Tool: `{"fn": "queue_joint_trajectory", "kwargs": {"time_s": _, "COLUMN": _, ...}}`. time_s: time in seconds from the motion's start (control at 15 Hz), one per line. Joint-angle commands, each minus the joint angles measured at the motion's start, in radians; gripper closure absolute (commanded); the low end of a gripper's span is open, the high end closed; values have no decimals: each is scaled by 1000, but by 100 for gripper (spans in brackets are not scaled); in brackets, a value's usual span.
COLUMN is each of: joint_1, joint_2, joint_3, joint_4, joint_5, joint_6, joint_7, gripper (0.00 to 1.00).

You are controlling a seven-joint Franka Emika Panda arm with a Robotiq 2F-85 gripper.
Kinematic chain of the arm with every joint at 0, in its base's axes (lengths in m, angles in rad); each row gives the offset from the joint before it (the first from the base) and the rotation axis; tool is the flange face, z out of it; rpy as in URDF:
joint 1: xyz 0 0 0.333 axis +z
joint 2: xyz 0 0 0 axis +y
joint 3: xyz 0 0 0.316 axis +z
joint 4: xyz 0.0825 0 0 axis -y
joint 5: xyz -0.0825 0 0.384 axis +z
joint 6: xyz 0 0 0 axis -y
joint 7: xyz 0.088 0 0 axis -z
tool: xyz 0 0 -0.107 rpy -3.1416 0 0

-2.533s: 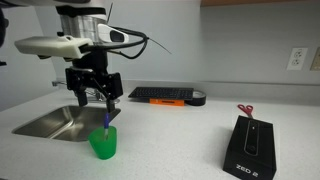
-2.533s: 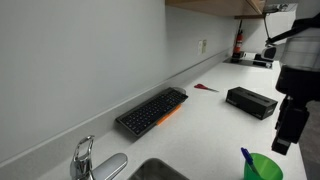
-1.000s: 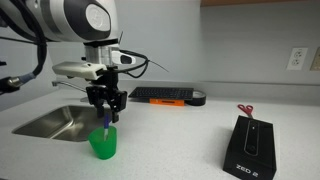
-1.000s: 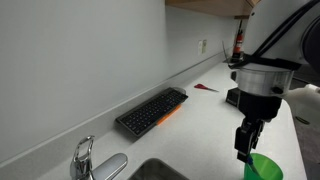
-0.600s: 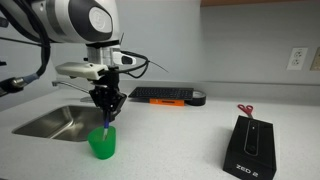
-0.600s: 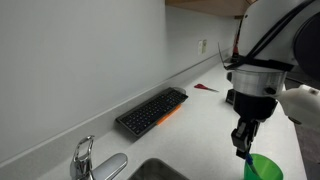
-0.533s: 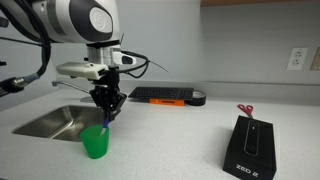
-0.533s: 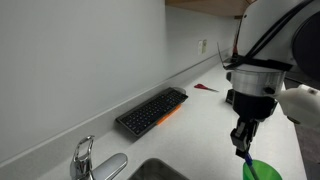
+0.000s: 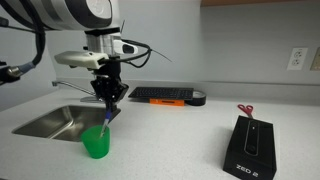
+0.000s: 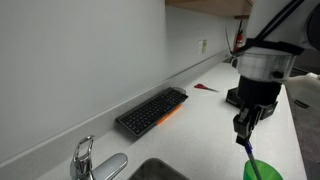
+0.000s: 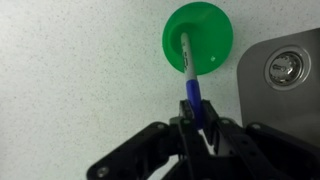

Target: Remove the pen from the cup and place it on the table

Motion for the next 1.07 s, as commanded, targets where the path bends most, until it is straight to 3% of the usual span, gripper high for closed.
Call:
{"fn": "queue_joint_trajectory", "kwargs": {"time_s": 0.0, "joint_1": -29, "joint_2": -213, "joint_3": -51, "joint_4": -60, "joint_5": 25, "joint_6": -63, "joint_7": -70, "gripper": 96}}
{"fn": "queue_joint_trajectory", "kwargs": {"time_s": 0.13, "joint_1": -55, "joint_2": -268, "joint_3": -100, "joint_4": -38, "joint_5": 36, "joint_6": -101, "joint_7": -98, "gripper": 96}}
{"fn": "queue_joint_trajectory", "kwargs": {"time_s": 0.33, "joint_1": -108, "joint_2": -231, "joint_3": -170, "joint_4": 39, "joint_5": 31, "joint_6": -142, "joint_7": -114, "gripper": 96}}
{"fn": "queue_joint_trajectory", "kwargs": {"time_s": 0.53, "joint_1": -129, "joint_2": -106, "joint_3": -204, "joint_4": 85, "joint_5": 39, "joint_6": -83, "joint_7": -113, "gripper": 96}}
{"fn": "queue_joint_trajectory", "kwargs": {"time_s": 0.73, "joint_1": -119, "joint_2": 54, "joint_3": -196, "joint_4": 117, "joint_5": 54, "joint_6": 0, "joint_7": -81, "gripper": 96}}
{"fn": "queue_joint_trajectory", "kwargs": {"time_s": 1.0, "joint_1": -108, "joint_2": 248, "joint_3": -177, "joint_4": 207, "joint_5": 122, "joint_6": 28, "joint_7": -69, "gripper": 96}}
